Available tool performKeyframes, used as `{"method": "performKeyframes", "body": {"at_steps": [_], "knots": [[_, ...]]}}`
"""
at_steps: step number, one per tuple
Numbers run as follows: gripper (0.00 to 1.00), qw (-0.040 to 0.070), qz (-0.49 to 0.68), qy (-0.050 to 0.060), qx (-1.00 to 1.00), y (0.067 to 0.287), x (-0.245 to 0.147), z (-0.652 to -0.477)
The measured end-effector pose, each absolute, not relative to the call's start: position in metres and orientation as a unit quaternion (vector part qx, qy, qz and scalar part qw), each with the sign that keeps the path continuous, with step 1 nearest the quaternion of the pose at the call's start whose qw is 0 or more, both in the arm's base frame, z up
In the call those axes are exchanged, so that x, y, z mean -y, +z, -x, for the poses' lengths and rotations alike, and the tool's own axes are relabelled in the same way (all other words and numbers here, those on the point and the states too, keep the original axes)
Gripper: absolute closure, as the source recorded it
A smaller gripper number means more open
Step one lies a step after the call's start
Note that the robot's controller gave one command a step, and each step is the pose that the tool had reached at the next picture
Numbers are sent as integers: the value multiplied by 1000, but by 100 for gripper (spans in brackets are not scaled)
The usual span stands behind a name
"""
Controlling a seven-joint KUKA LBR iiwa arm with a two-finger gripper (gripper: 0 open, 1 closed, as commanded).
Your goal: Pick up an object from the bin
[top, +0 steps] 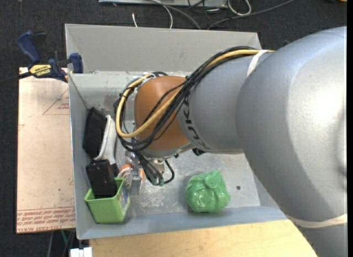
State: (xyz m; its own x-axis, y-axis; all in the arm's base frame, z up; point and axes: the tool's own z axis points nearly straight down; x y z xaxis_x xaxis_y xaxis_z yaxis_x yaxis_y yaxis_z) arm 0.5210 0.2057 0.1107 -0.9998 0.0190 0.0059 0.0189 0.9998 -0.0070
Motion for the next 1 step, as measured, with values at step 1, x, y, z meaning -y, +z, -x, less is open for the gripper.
{"method": "performKeyframes", "body": {"at_steps": [1], "knots": [[100,0,9,2,1000,153,-206,-523]]}}
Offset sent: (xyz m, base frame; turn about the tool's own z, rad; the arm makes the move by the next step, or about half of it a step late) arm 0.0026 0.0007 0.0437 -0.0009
